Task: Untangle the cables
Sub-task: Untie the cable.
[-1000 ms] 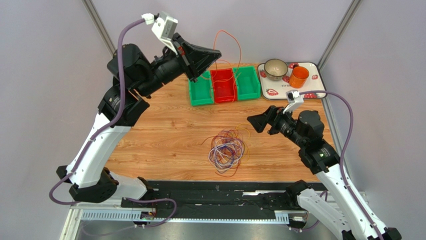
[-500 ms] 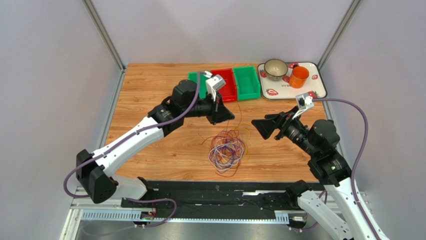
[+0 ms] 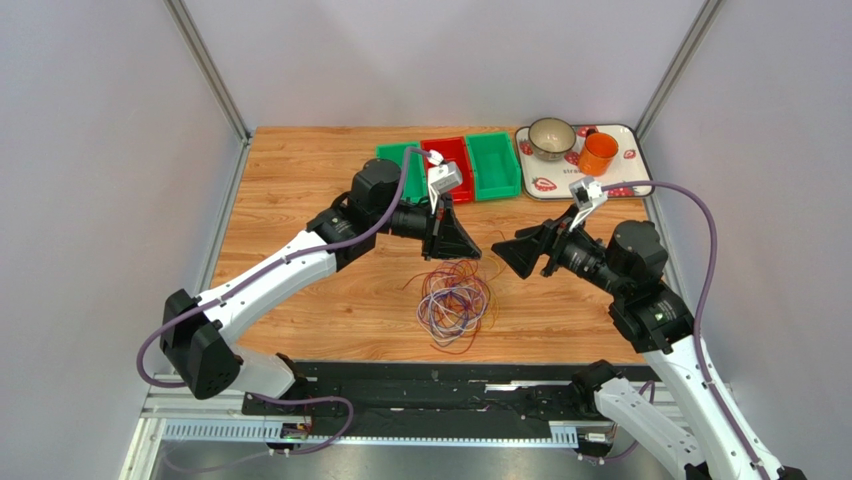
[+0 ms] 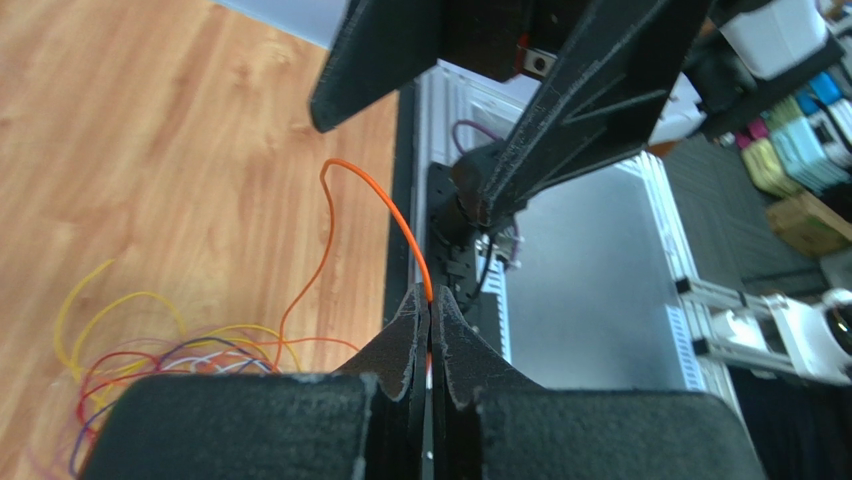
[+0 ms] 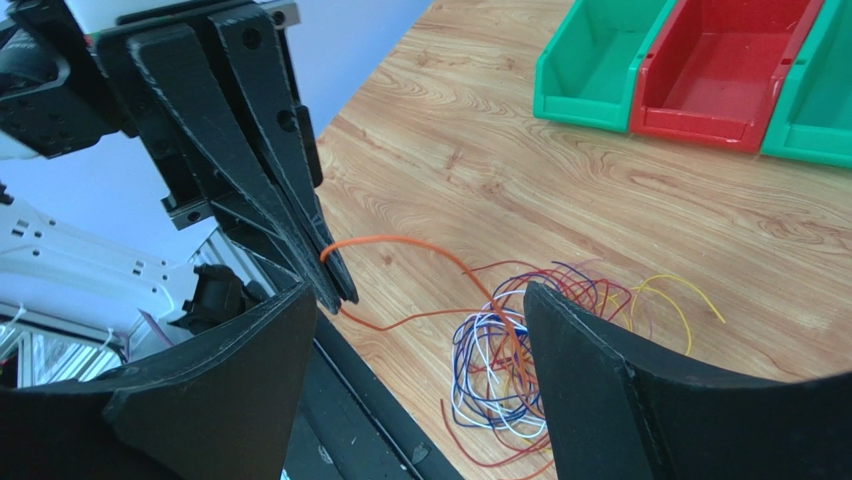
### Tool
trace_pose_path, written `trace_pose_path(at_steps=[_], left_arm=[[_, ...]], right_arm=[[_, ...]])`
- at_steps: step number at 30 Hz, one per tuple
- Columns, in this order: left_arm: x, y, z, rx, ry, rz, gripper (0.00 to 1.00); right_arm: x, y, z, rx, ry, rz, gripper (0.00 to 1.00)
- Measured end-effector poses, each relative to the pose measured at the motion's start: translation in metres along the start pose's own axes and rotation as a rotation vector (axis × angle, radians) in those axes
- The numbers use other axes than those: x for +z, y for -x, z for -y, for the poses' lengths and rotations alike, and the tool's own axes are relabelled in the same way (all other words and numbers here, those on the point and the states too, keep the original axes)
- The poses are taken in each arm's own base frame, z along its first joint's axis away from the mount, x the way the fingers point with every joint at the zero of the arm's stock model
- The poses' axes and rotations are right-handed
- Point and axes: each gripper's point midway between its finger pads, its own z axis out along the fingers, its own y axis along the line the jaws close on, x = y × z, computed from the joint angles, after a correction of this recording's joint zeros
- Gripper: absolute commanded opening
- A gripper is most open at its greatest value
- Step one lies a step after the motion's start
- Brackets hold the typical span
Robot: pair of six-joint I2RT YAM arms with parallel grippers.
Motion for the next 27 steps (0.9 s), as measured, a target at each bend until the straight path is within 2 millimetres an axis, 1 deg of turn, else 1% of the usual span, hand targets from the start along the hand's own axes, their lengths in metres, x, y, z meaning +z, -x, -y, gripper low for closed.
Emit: trace_pose_path(at_steps=[2, 4, 7, 11, 17, 20, 22, 23, 24, 27], left_arm=[[0.002, -0.006, 0.004, -0.009, -0.05, -0.026, 0.0], [0.003, -0.011, 0.009, -0.018, -0.092, -0.045, 0.0], [0.002, -0.011, 0.018, -0.007, -0.149, -0.05, 0.0], [0.001, -0.009, 0.026, 0.012, -0.199, -0.049, 0.0], [0.004, -0.007, 0.028, 0.014, -0.243, -0.058, 0.0], [0.005, -0.006, 0.028, 0.011, -0.256, -0.059, 0.0], [0.006, -0.005, 0.028, 0.006, -0.259, -0.059, 0.0], [0.006, -0.005, 0.029, 0.007, -0.261, -0.058, 0.0], [0.006, -0.004, 0.029, 0.007, -0.262, -0.057, 0.0], [0.007, -0.001, 0.029, 0.007, -0.264, -0.054, 0.0]], right_arm=[[0.0, -0.003, -0.002, -0.013, 0.019, -0.014, 0.77], [-0.002, -0.001, -0.007, -0.032, 0.044, -0.008, 0.75], [-0.007, 0.004, -0.017, -0.054, 0.085, 0.013, 0.68], [-0.009, 0.008, -0.028, -0.074, 0.143, 0.026, 0.63], [-0.004, 0.002, -0.029, -0.063, 0.168, -0.004, 0.55], [-0.003, 0.0, -0.029, -0.059, 0.173, -0.014, 0.47], [-0.002, -0.001, -0.029, -0.057, 0.177, -0.016, 0.33], [-0.002, 0.0, -0.029, -0.06, 0.179, -0.016, 0.24], [-0.002, -0.001, -0.03, -0.059, 0.182, -0.016, 0.01], [-0.002, -0.001, -0.033, -0.06, 0.197, -0.018, 0.0]])
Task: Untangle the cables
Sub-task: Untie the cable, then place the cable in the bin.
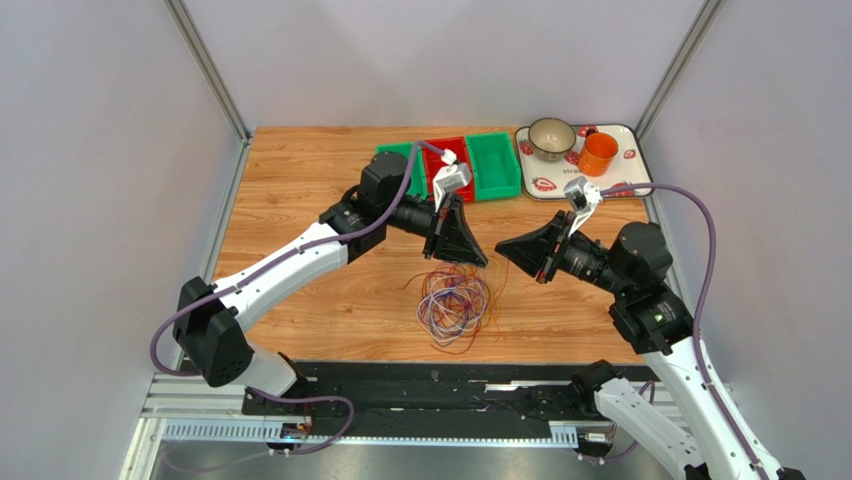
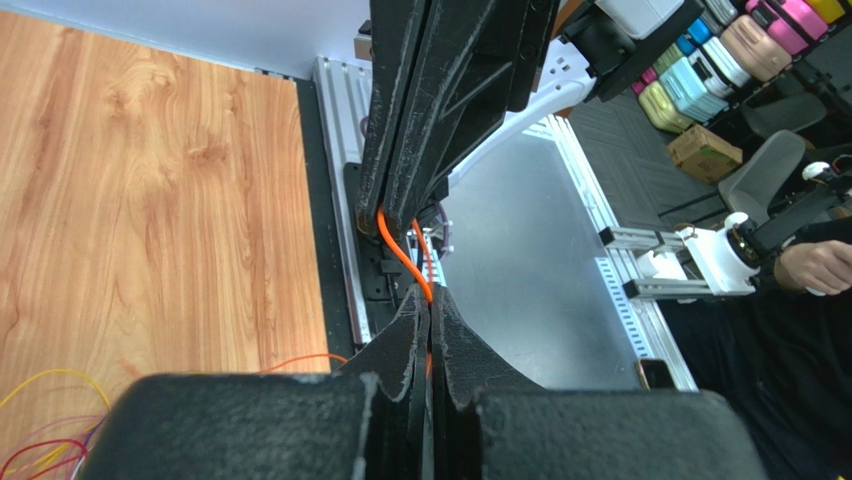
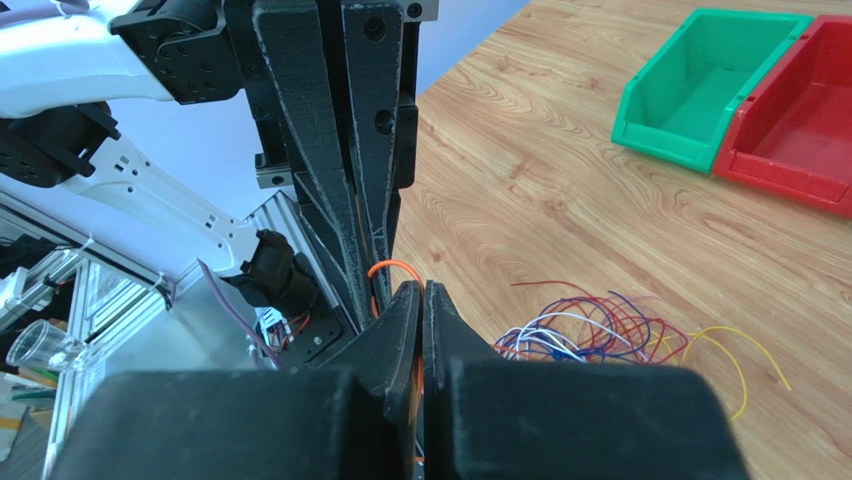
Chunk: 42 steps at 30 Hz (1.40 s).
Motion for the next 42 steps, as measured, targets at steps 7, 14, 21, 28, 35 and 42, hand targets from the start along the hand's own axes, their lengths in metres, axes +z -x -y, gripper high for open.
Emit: trace_pose_path(at_steps=[7, 14, 21, 28, 35, 42], left_arm=[[0.001, 0.009, -0.016, -0.037, 0.096, 0.022, 0.99], [-0.019, 0.01, -0.069, -0.119, 0.478, 0.047, 0.99], [-0.093, -0.002, -0.103, -0.209, 1.011, 0.071, 0.99], [-0.152, -0.012, -0.07, -0.118, 1.198, 0.22, 0.99], [-0.186, -0.02, -0.041, -0.151, 1.306, 0.236, 0.95], [-0.214, -0.042, -0.018, -0.217, 1.42, 0.147, 0.92]], right_arm=[[-0.001, 0.002, -0.002, 0.005, 0.005, 0.02, 0.0], [-0.001, 0.026, 0.015, 0.014, -0.122, 0.094, 0.0], [0.001, 0.079, 0.024, -0.007, -0.241, 0.208, 0.0], [0.007, 0.142, 0.025, -0.035, -0.312, 0.315, 0.0], [0.023, 0.191, 0.042, -0.069, -0.403, 0.384, 0.0], [0.04, 0.228, 0.072, -0.107, -0.527, 0.446, 0.0]])
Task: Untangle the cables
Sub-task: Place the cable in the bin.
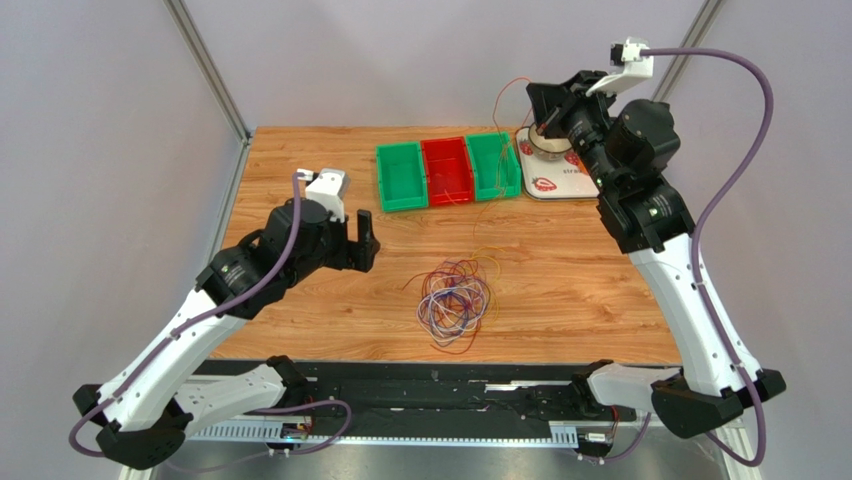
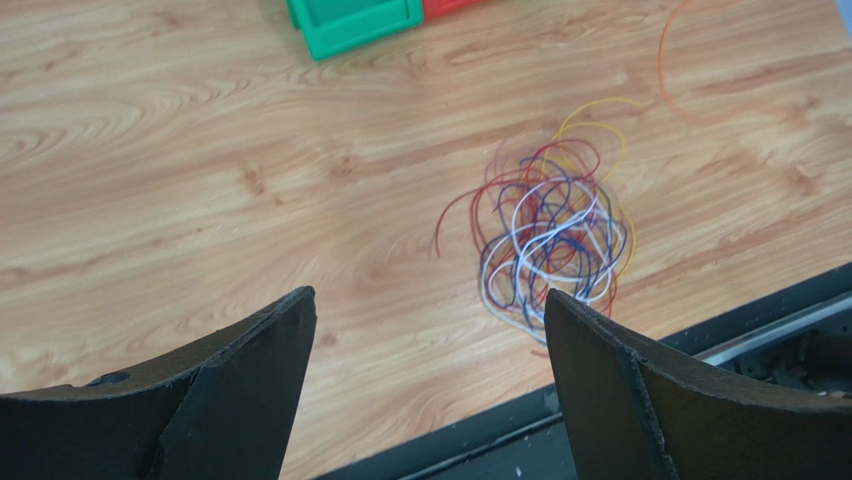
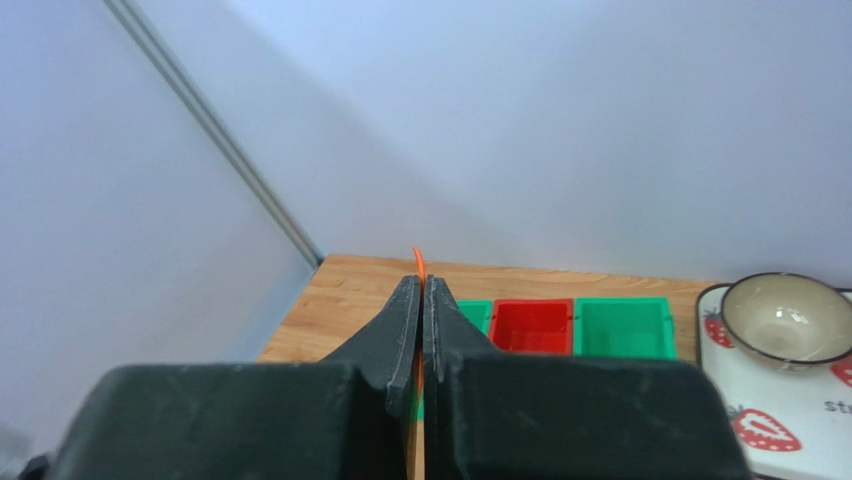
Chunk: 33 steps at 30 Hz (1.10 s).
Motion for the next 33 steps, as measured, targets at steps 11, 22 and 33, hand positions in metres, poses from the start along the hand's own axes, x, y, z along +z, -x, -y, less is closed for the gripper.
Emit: trace_pose_path(at_steps=[11, 22, 33], left_arm=[[-0.029, -0.054, -0.043, 0.021, 0.087, -0.036, 0.91], [-0.02, -0.064, -0.047, 0.039, 0.117, -0.084, 0.91], [-0.02, -0.063, -0.049, 0.039, 0.125, -0.076, 0.9]], right_arm=[[0.06, -0.005, 0.033, -0.13, -0.142, 0.065, 0.0], [0.126, -0.025, 0.066, -0.242, -0.266, 0.117, 0.0], [0.182, -0.067, 0.097, -0.33, -0.364, 0.082, 0.0]])
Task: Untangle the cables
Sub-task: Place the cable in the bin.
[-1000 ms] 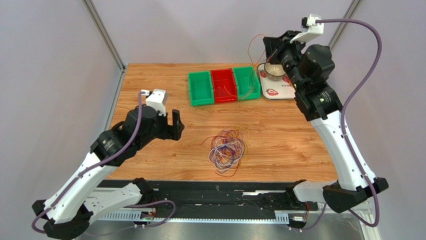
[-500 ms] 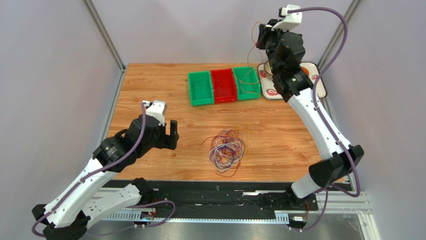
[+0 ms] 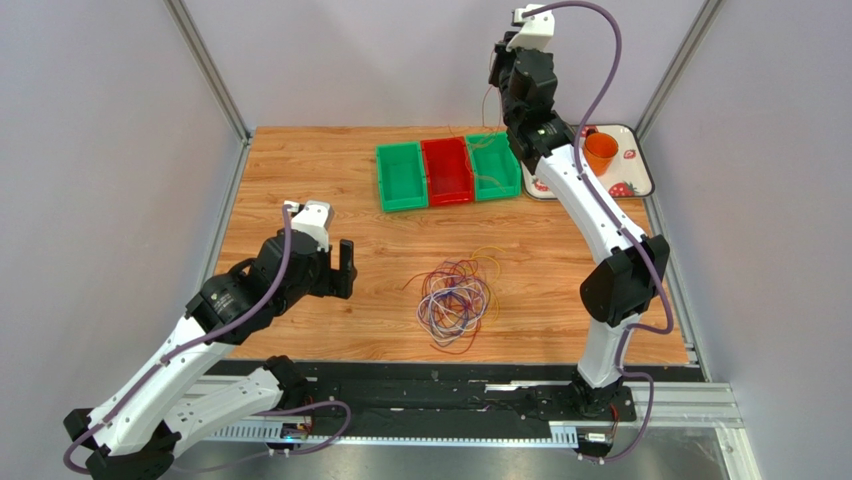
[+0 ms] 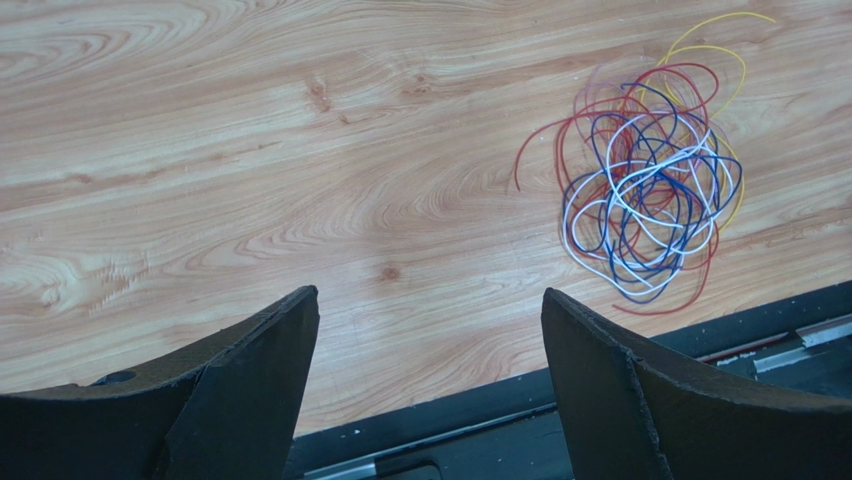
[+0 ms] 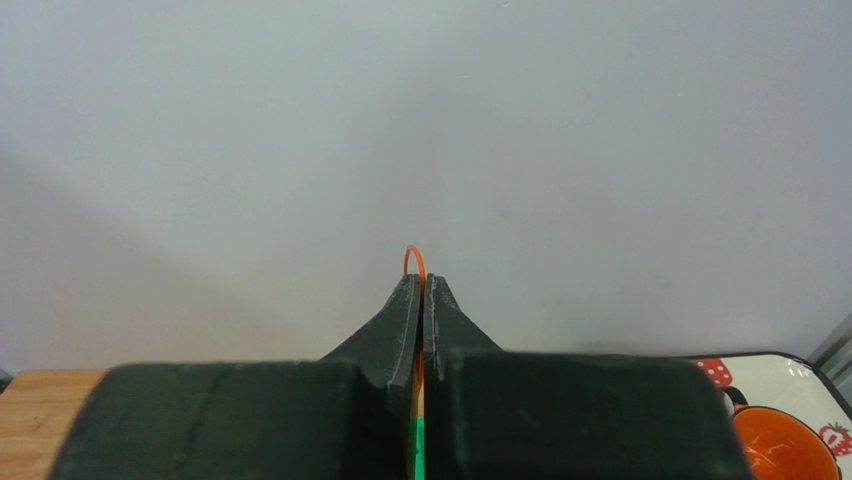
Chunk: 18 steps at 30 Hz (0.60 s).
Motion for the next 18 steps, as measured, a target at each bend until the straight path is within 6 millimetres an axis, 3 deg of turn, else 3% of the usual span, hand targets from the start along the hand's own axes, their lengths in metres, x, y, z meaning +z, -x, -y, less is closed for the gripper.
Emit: trace_pose_path(at_steps=[5, 13, 18], left_arm=[[0.001, 0.0, 0.0, 0.002, 0.006, -0.002, 0.89], [0.005, -0.002, -0.001, 0.008, 0.019, -0.018, 0.88], [0.007, -0.002, -0.002, 0.011, 0.03, -0.022, 0.87]], right_arm=[[0.007, -0.001, 0.007, -0.023, -0.042, 0.017, 0.0], [0.021, 0.014, 0.016, -0.024, -0.102, 0.083, 0.0], [0.028, 0.005, 0.026, -0.041, -0.148, 0.084, 0.0]])
